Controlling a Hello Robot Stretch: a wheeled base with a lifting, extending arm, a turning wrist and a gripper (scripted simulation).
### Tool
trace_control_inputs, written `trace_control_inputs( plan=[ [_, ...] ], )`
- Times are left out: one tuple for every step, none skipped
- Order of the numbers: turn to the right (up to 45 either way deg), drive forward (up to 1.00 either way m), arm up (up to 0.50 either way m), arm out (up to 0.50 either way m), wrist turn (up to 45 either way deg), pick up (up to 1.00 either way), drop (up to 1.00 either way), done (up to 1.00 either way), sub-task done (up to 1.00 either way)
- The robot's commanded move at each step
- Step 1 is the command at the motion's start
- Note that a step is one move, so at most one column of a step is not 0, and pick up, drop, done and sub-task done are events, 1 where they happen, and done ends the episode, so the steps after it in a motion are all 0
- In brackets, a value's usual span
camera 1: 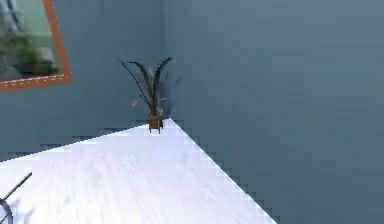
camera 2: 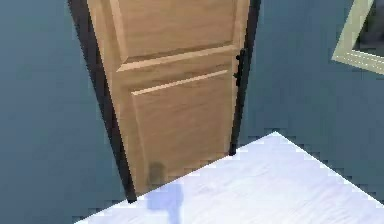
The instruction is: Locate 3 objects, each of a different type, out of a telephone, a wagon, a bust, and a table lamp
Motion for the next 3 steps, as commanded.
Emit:
trace_control_inputs(
  plan=[
    [-30.0,0.00,0.00,0.00,0.0,0.00,0.00,0.00,0.00],
    [0.0,0.15,0.00,0.00,0.0,0.00,0.00,0.00,0.00],
    [-39.0,0.00,0.00,0.00,0.0,0.00,0.00,0.00,0.00]
  ],
)
